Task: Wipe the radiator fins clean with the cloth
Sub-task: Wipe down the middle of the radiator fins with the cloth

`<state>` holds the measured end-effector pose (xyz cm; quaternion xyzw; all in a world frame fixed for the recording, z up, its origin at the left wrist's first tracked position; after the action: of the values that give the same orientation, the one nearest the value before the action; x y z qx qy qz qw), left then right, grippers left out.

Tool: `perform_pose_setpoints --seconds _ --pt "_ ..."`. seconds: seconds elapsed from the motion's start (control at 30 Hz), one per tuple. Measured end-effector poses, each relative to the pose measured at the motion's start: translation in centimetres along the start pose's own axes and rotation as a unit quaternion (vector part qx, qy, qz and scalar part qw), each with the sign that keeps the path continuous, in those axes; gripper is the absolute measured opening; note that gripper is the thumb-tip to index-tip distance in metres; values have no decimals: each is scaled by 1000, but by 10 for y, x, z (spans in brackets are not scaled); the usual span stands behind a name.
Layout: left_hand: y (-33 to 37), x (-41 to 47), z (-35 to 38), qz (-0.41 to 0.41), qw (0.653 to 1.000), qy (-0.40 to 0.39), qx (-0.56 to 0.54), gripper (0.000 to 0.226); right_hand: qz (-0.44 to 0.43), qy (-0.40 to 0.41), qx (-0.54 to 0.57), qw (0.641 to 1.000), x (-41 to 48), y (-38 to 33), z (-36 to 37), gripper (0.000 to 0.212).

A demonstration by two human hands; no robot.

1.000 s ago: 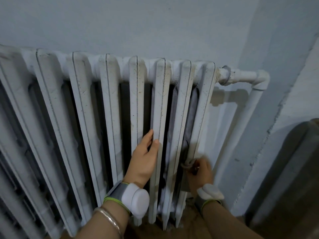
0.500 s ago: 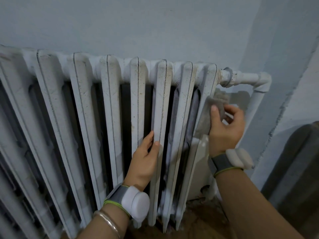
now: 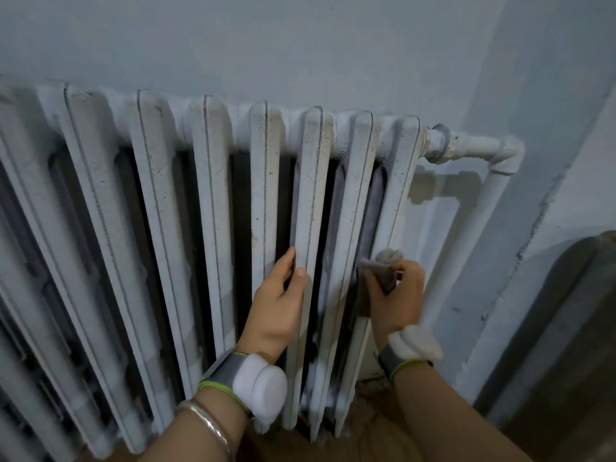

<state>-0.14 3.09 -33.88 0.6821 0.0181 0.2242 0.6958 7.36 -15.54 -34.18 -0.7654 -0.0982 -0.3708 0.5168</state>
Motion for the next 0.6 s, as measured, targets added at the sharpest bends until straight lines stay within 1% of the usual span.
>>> perform_pose_setpoints --seconds 0.07,0.13,0.2,0.33,0.4,0.47,0.53,0.57,0.6 --pt "0 -1 0 -3 1000 -2 0 48 22 -30 8 999 -15 14 4 30" --pt "-1 -1 0 -4 1000 -2 -3 48 46 -54 -44 997 -25 30 10 29" --pt "-2 -1 -1 -6 1000 -1 -7 48 63 -71 -67 993 -33 44 15 31" --pt "-4 -1 0 -9 1000 0 -12 48 68 -87 -92 990 -44 54 19 31" --pt "-4 0 -1 -8 1000 1 -12 48 84 -111 -106 985 -49 61 21 32" --pt "-4 -1 -1 -8 1000 -1 -3 48 130 -169 -125 969 -52 74 24 28" --pt "-3 -1 -1 -7 1000 -8 6 48 171 -234 -195 937 -55 80 23 21" --pt "-2 -2 -1 -6 1000 -12 10 49 183 -247 -223 925 -54 79 19 21" --pt "-1 -2 -2 -5 1000 -13 16 49 196 -241 -221 924 -51 74 13 21"
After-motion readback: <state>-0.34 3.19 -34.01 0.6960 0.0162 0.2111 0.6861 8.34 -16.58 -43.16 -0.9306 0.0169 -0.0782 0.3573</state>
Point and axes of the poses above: each hand's wrist, its own x-axis towards the middle knuckle, its own z-axis out of the palm, y = z × x, the point moved 6 cm from there along x, towards the middle knuckle, and after that the axes turned 8 degrees about -x, right-handed, at the moved point
